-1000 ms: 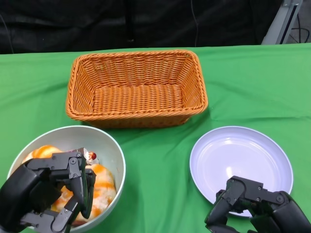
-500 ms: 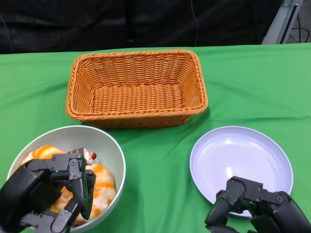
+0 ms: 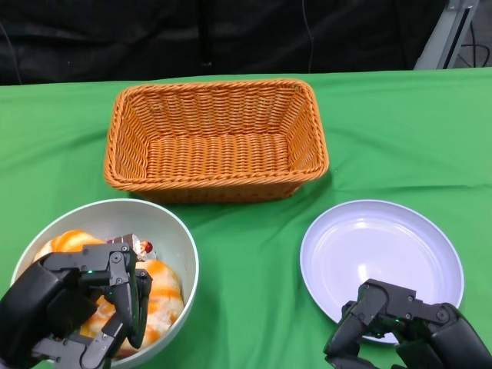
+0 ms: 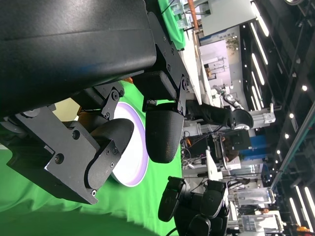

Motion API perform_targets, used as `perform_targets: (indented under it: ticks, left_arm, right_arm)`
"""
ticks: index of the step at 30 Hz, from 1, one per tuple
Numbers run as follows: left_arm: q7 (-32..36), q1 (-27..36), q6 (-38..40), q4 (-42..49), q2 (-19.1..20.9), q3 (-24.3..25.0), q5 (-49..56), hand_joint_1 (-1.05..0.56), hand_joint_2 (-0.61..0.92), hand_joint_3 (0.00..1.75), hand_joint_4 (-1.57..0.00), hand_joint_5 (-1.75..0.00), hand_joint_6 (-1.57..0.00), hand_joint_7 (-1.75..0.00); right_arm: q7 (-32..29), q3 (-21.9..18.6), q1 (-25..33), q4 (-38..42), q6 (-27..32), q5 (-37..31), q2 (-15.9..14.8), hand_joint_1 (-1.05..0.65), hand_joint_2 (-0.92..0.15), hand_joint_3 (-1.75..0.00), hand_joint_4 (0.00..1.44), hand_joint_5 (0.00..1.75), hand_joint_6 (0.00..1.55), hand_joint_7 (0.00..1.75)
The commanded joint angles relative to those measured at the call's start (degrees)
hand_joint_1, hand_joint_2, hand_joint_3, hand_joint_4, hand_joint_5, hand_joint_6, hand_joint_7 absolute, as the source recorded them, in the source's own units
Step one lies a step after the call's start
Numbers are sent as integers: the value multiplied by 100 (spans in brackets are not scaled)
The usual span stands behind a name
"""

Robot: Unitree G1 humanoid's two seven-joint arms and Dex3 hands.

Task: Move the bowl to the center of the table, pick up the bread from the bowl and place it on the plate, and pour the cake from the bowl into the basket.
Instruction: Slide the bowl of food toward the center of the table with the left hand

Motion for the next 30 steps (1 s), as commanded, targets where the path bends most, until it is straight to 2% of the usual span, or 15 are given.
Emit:
perform_targets:
  ticks: [1,8,11,15,17,20,22,23,25,28,30]
  left_arm:
    - [27,-1,-5,-36,59,81,-39,3,36,151,-86,-173,-82,-152]
    - [138,-13,197,-206,80,243,-210,0,40,144,-82,-174,-80,-151]
    - [202,-45,417,-323,122,344,-365,0,44,141,-80,-172,-78,-143]
    - [276,-123,541,-349,131,479,-408,-2,41,141,-81,-170,-80,-138]
    - [374,-182,543,-331,129,569,-381,-7,39,137,-81,-164,-82,-128]
    - [428,-240,508,-281,97,642,-365,-17,40,122,-81,-159,-85,-110]
    - [478,-286,535,-242,64,688,-403,-19,41,118,-81,-158,-86,-106]
    - [533,-315,568,-220,47,721,-423,-29,51,90,-80,-152,-86,-96]
    - [637,-387,574,-148,25,797,-417,-37,70,49,-79,-142,-87,-80]
    - [691,-546,408,92,-23,942,-422,-44,86,20,-75,-124,-86,-58]
    - [702,-639,267,277,-70,1031,-411,-47,91,13,-73,-107,-86,-44]
  right_arm:
    - [-33,-22,9,7,-30,8,-14,-39,-92,-17,82,153,79,126]
    - [-31,-12,-21,34,-10,20,-5,-39,-92,-16,82,153,79,126]
    - [-31,-11,-45,65,-22,28,7,-39,-92,-17,82,153,79,126]
    - [-20,-3,-71,87,-29,33,4,-39,-92,-17,82,153,79,126]
    - [-14,3,-87,108,-48,31,5,-38,-92,-17,82,153,79,126]
    - [-24,4,-96,125,-69,10,9,-38,-92,-17,82,153,79,127]
    - [-32,5,-98,126,-70,5,11,-38,-92,-17,82,153,79,127]
    - [-38,6,-96,116,-59,3,12,-38,-92,-17,82,154,79,127]
    - [-48,8,-94,106,-46,-8,13,-39,-92,-16,82,154,80,127]
    - [-54,7,-96,111,-48,-44,7,-39,-92,-16,82,154,79,127]
    - [-53,10,-96,107,-29,-48,6,-40,-92,-17,82,153,79,127]
